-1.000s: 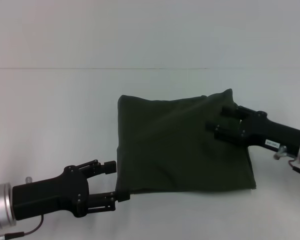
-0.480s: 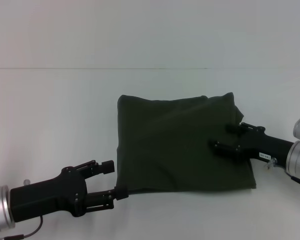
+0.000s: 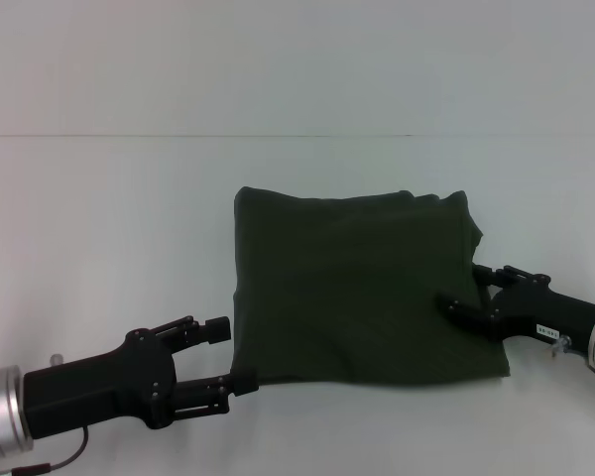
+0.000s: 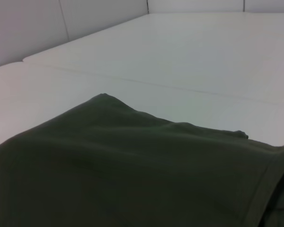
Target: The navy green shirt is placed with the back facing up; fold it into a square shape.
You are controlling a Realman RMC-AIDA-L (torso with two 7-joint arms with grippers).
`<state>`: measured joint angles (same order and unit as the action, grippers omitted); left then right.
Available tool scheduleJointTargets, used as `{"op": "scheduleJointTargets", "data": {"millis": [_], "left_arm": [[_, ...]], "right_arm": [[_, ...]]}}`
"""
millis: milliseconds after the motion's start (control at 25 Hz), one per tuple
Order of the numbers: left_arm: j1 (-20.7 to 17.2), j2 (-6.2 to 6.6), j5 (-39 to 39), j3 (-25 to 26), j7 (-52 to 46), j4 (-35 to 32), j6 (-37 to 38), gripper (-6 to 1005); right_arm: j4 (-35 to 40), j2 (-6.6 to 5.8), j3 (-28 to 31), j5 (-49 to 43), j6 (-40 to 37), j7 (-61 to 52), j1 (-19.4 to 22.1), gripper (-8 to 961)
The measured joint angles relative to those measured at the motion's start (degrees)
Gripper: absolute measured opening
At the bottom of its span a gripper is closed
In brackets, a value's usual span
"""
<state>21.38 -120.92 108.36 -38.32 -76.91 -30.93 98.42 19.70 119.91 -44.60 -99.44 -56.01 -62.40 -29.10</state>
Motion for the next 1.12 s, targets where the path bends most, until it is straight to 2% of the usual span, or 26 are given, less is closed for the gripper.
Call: {"op": "scheduleJointTargets", "data": {"millis": [120, 440, 840, 1120], "left_arm": [[0.1, -0.03, 0.0, 0.0, 0.0, 0.0, 0.0, 888], [0.1, 0.00, 0.0, 0.0, 0.0, 0.0, 0.0, 888], [0.0, 0.44, 0.0, 0.8, 0.0, 0.0, -0.8, 888], [-0.3, 0.45, 0.1, 2.2, 0.1, -0.2, -1.6, 888]], "right_arm": [[0.8, -0.06, 0.2, 0.1, -1.7, 0.0, 0.7, 788], [3.8, -0.12, 1.7, 0.2, -14.7, 2.7, 4.3, 787], [1.5, 0.08, 1.7, 0.2, -10.2, 8.1, 7.6, 788], [1.0, 0.14, 2.0, 0.3, -8.9, 8.9, 7.6, 788]]}}
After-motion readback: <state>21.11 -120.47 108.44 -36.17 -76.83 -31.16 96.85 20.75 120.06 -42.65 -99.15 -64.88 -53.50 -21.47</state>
